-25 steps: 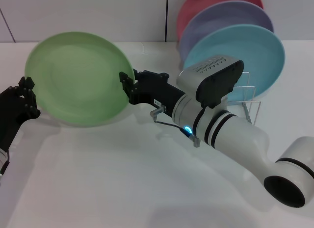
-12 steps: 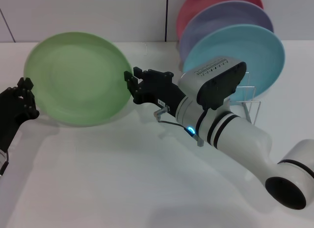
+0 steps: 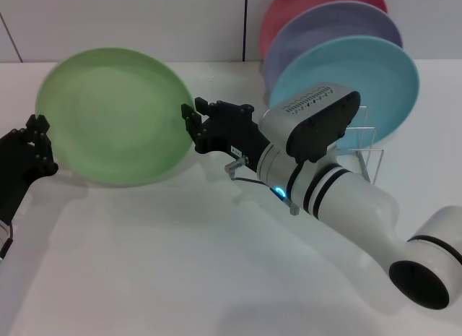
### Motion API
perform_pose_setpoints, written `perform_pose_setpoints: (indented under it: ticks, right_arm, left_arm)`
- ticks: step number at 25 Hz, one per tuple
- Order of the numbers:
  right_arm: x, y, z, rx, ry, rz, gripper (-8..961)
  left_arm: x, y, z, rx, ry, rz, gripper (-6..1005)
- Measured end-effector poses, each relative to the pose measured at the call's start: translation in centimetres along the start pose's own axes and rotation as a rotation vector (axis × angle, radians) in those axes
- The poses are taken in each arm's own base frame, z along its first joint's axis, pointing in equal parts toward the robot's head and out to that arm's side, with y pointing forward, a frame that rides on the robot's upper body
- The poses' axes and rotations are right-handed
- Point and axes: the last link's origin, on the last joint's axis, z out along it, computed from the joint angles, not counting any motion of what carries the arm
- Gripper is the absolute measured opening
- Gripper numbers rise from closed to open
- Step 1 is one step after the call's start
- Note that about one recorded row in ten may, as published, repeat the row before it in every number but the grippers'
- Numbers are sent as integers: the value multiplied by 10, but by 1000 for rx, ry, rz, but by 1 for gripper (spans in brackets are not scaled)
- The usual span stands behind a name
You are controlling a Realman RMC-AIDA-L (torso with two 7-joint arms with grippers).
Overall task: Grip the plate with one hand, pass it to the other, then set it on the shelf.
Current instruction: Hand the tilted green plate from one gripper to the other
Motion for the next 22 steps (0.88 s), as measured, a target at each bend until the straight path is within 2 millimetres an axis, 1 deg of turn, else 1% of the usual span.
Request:
perform_pose_setpoints:
  ticks: [5,11,22]
  right_arm:
    - [0,1,0,-1,0,2,204]
    - [0,0,0,1,0,4,168]
    - [0,0,0,3,-1,6,155]
  left_arm:
    - [0,0,1,0,-4,1,113]
    - [-1,0,2,0,-9,1,115]
    - [0,1,3,-3,-8,2,119]
